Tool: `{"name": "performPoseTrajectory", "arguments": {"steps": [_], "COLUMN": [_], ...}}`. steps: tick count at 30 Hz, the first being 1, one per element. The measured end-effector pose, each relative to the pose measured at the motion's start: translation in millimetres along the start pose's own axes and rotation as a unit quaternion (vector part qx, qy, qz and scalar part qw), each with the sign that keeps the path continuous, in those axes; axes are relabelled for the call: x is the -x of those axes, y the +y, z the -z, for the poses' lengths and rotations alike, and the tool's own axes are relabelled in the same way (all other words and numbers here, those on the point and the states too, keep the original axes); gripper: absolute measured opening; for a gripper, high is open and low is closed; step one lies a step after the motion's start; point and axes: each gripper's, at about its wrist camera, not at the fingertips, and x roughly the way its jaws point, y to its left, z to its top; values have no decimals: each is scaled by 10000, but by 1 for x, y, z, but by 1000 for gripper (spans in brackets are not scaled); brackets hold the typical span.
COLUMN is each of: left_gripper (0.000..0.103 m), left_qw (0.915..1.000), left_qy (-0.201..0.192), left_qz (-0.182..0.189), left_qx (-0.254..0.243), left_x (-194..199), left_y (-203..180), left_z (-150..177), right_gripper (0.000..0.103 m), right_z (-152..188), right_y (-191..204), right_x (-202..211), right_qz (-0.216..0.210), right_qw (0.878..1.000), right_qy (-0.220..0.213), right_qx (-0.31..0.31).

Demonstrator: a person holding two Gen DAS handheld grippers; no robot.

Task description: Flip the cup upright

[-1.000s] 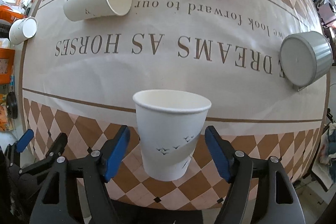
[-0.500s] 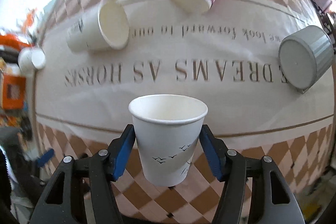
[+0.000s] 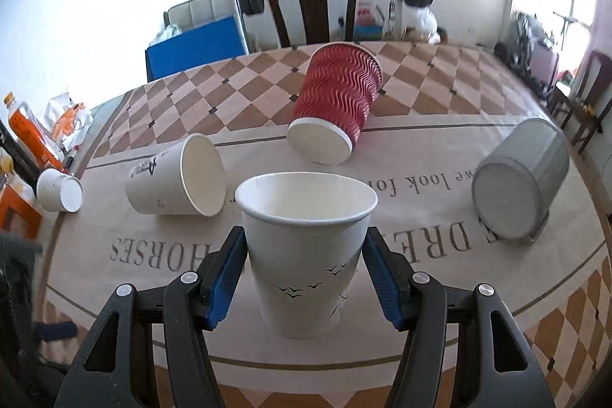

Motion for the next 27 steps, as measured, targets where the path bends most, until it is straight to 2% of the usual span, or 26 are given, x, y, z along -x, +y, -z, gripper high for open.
{"name": "performPoseTrajectory", "arguments": {"steps": [3,6,8,9,11,16,19,23,27], "left_gripper": [102,102,102,102,102,102,103,103,103], "left_qw": [10000,9998,9996,9995,9989,9971,9953,9926,9904], "left_qy": [-54,-167,-257,-319,-461,-725,-925,-1179,-1372], "left_qz": [-16,-60,-47,-29,-77,-101,-97,-67,-41], "left_qx": [-74,-111,-97,-78,-84,-189,-274,-277,-157], "left_x": [2,6,12,16,25,55,78,117,153], "left_y": [-5,-15,-17,-19,-18,-17,-23,-32,-31], "left_z": [-1,-7,-4,-3,2,16,23,36,33], "right_gripper": [66,67,72,80,88,95,103,103,103], "right_z": [10,21,26,27,31,34,32,23,7], "right_y": [4,5,6,6,5,-5,-15,-28,-41], "right_x": [9,17,18,18,24,53,74,101,133], "right_qz": [113,155,195,252,304,496,667,856,848], "right_qw": [9997,9995,9994,9990,9987,9975,9958,9929,9919], "right_qy": [-148,-61,155,265,381,486,627,831,950], "right_qx": [169,269,253,238,175,92,38,-8,-14]}}
